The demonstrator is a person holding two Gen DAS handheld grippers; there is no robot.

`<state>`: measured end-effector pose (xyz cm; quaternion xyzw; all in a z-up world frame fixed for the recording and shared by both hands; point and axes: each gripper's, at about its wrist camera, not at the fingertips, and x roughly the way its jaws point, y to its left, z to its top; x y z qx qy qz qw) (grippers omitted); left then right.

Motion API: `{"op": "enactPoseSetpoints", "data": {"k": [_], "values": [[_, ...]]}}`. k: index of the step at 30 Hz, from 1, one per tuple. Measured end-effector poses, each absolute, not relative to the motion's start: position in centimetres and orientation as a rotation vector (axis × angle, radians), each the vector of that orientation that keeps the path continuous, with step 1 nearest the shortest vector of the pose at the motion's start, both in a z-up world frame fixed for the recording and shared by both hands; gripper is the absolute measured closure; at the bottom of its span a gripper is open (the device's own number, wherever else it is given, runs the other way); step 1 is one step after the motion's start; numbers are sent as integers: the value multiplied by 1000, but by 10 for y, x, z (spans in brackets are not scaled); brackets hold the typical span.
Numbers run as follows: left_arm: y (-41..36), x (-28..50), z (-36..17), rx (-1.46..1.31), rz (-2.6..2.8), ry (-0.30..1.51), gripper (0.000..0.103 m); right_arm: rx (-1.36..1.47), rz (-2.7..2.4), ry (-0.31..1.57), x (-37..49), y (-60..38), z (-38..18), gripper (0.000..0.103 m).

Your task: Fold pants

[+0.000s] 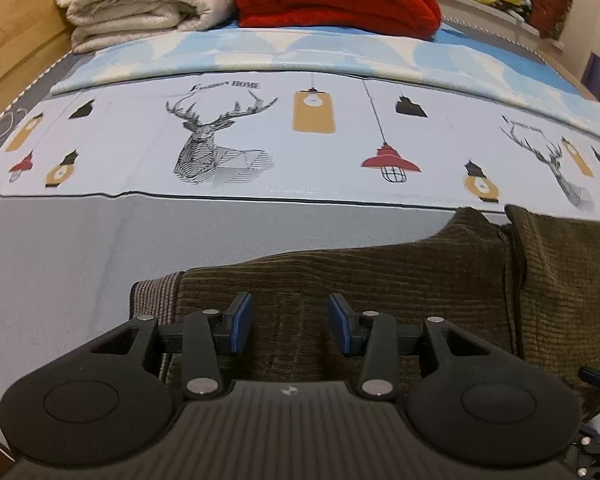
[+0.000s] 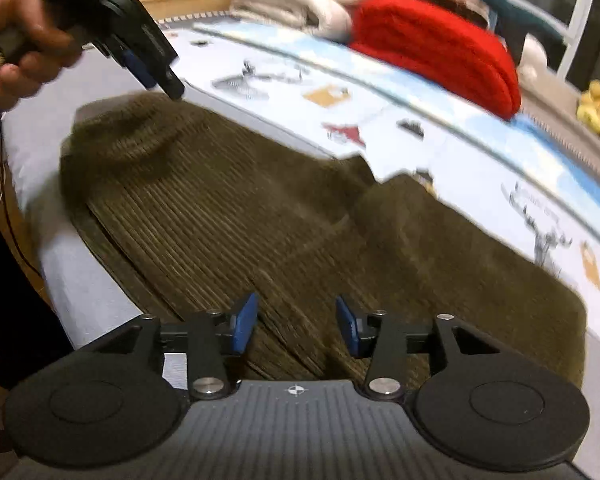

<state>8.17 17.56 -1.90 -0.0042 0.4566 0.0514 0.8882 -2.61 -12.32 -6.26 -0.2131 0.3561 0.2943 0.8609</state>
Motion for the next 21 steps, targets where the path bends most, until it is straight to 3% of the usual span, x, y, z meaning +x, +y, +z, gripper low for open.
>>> {"op": "enactPoseSetpoints", "data": {"k": [4, 6, 7, 9, 13, 15, 17, 21], "values": [[172, 82, -21, 8, 106, 953, 57, -468, 623, 756, -18, -114, -71, 54], [174, 82, -22, 6, 108, 955, 57, -449, 647, 771, -13, -108, -73, 66], [174, 82, -22, 7, 110, 956, 57, -438, 678, 777, -12, -107, -73, 86], [175, 83, -22, 6, 112, 959, 57, -473, 683, 689, -21, -106, -65, 91], [176, 84, -22, 4, 107, 954, 57, -401, 765, 580, -35, -123, -30, 91], [175, 85, -22, 11, 105, 955, 57, -487, 804, 641, -41, -123, -43, 91], [174, 86, -23, 11, 109, 959, 57, -592, 786, 717, -44, -118, -66, 87], [172, 82, -23, 16, 100, 960, 57, -566, 774, 661, -50, -113, -58, 78]]}}
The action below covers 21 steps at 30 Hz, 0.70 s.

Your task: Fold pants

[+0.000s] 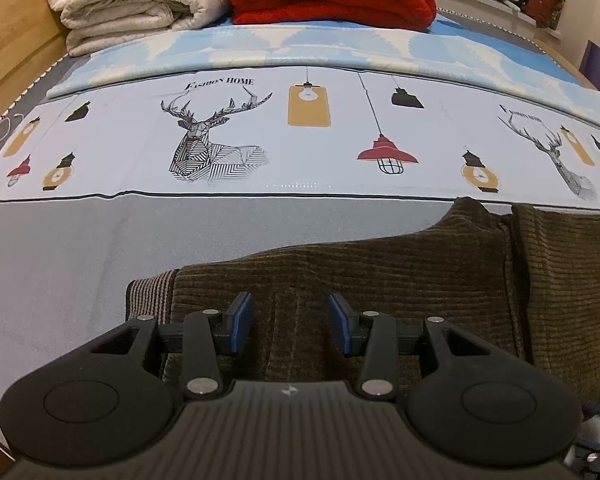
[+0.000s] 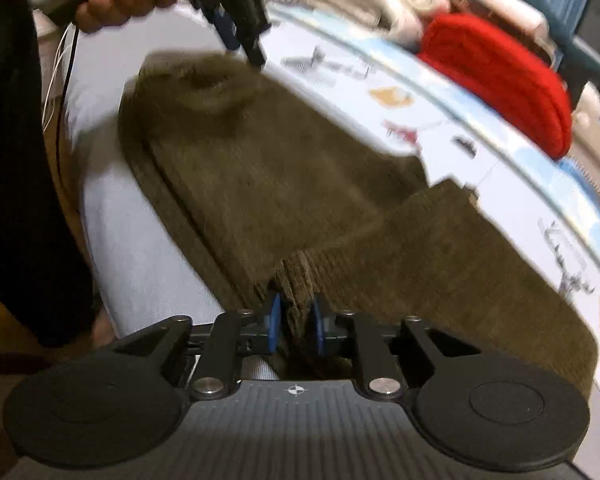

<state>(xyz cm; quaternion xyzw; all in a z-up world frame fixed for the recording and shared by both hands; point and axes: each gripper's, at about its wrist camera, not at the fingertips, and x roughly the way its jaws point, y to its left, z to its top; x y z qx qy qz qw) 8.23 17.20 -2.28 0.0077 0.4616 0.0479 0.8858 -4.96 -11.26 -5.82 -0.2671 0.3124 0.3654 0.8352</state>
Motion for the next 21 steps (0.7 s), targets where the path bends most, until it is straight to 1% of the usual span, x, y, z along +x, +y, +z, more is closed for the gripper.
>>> {"op": "enactPoseSetpoints", "data": {"k": [1, 2, 4, 9, 11, 12, 14, 15, 16, 20, 21], "values": [[171, 82, -23, 24, 99, 960, 57, -528, 770, 650, -48, -114, -53, 70], [172, 82, -23, 29, 101, 961, 57, -498, 752, 637, -46, -115, -49, 60], [173, 81, -24, 24, 110, 964, 57, -503, 732, 639, -42, -113, -52, 53], [174, 81, -24, 16, 113, 969, 57, -637, 761, 703, -40, -97, -81, 53], [173, 80, -25, 26, 109, 969, 57, -661, 762, 702, -40, -95, -84, 54], [173, 81, -25, 29, 109, 968, 57, -646, 766, 710, -38, -96, -82, 54], [175, 82, -25, 26, 111, 969, 57, -587, 777, 729, -35, -101, -76, 62], [176, 82, -25, 22, 112, 970, 57, -562, 784, 736, -33, -103, -74, 65], [176, 82, -25, 17, 114, 970, 57, -541, 792, 738, -32, -106, -71, 72], [174, 83, -25, 20, 103, 968, 57, -488, 817, 729, -30, -116, -62, 90], [173, 83, -25, 22, 101, 968, 57, -459, 827, 728, -29, -119, -58, 90]]}}
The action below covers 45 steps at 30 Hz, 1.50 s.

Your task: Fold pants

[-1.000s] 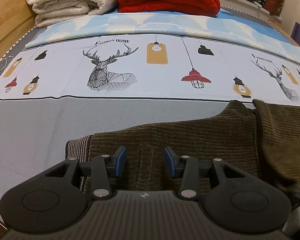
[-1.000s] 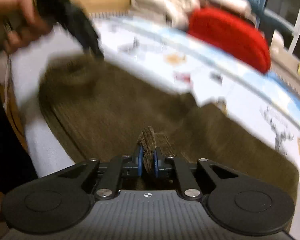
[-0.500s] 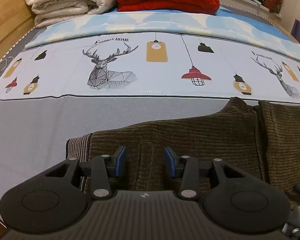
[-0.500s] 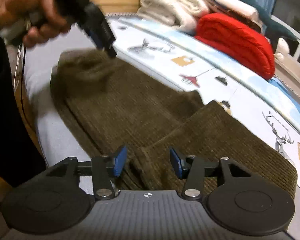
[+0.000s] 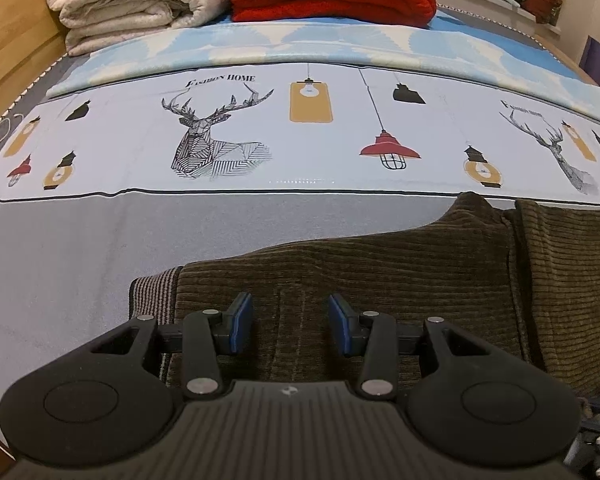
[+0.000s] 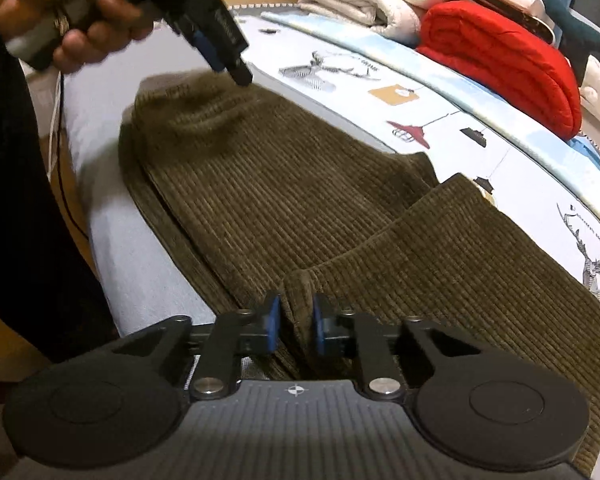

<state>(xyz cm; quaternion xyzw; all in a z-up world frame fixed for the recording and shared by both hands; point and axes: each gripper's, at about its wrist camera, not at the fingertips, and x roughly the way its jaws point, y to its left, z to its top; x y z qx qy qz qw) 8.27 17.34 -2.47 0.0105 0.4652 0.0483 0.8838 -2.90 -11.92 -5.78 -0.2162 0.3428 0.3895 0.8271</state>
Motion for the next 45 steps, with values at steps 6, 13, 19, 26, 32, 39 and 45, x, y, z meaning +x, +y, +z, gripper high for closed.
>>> {"op": "enactPoseSetpoints", "data": {"k": [6, 13, 19, 26, 32, 39, 45], "values": [[171, 83, -25, 18, 100, 971, 57, -480, 866, 797, -32, -122, -75, 88], [172, 81, -27, 27, 103, 975, 56, -241, 867, 734, -29, -135, -34, 77], [172, 81, -27, 19, 106, 976, 56, -127, 713, 774, -3, -150, -38, 74], [174, 80, -27, 18, 110, 977, 56, -272, 698, 873, -3, -137, -61, 75], [174, 80, -26, 13, 105, 975, 56, -330, 689, 883, -8, -134, -71, 75], [175, 76, -25, 4, 102, 969, 56, -192, 570, 772, 6, -170, -13, 70], [175, 68, -22, 2, 99, 966, 56, -129, 412, 646, 34, -232, 45, 53]]}}
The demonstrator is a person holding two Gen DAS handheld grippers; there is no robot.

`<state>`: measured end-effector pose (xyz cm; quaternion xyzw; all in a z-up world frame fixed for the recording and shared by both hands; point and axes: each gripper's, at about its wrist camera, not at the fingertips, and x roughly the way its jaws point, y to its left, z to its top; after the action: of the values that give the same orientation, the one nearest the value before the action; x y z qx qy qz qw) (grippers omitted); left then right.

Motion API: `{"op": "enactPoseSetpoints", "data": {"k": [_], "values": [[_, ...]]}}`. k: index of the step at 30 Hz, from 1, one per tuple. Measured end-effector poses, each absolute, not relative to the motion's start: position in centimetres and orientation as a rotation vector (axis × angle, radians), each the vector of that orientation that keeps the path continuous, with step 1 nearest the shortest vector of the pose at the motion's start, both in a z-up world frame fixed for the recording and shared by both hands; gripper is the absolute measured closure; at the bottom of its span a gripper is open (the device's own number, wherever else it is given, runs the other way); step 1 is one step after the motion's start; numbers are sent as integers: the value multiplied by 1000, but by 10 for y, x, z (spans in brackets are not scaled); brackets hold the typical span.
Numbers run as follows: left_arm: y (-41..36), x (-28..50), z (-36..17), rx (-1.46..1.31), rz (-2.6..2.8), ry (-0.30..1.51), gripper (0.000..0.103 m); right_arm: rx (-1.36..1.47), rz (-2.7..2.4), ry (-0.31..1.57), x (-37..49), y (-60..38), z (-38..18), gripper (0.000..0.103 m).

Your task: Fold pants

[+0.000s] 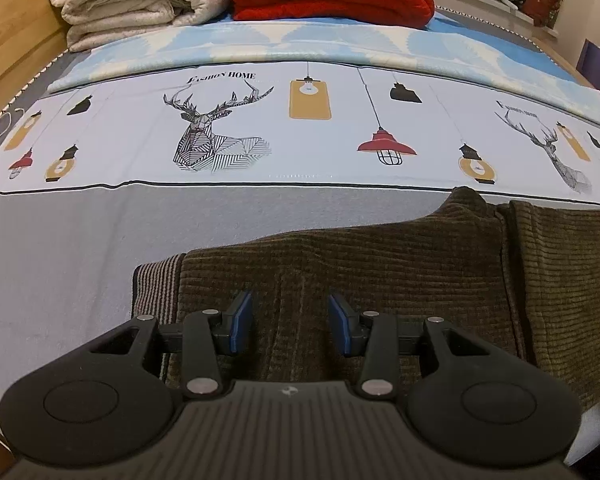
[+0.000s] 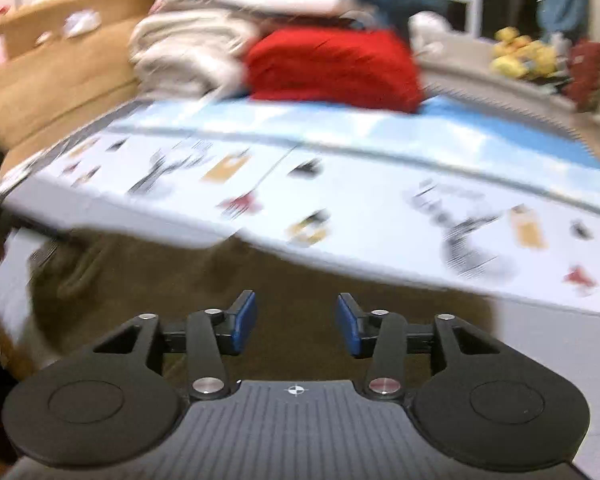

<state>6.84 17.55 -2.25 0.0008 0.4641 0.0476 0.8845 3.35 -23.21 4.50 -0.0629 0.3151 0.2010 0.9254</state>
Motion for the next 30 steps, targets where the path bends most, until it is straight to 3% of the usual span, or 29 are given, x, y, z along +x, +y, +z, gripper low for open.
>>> {"op": "enactPoseSetpoints", "data": {"k": [5, 10, 12, 16, 21, 27, 29, 30], "values": [[206, 60, -21, -132, 136, 974, 50, -150, 247, 648, 45, -275, 24, 53], [259, 44, -24, -283, 237, 987, 32, -77, 174, 682, 56, -287, 17, 54], [275, 39, -29, -317, 260, 1006, 31, -117, 180, 700, 59, -281, 11, 54], [300, 34, -49, -400, 261, 1094, 21, -173, 228, 707, 59, -268, 8, 54], [320, 35, -82, -547, 239, 1241, 20, -281, 264, 710, 59, -249, 4, 54], [321, 42, -89, -659, 232, 1246, 20, -309, 296, 720, 59, -245, 2, 54], [310, 46, -88, -570, 236, 1256, 24, -309, 295, 726, 60, -245, 1, 54], [305, 48, -85, -528, 239, 1254, 31, -307, 295, 728, 60, -245, 1, 54]]}}
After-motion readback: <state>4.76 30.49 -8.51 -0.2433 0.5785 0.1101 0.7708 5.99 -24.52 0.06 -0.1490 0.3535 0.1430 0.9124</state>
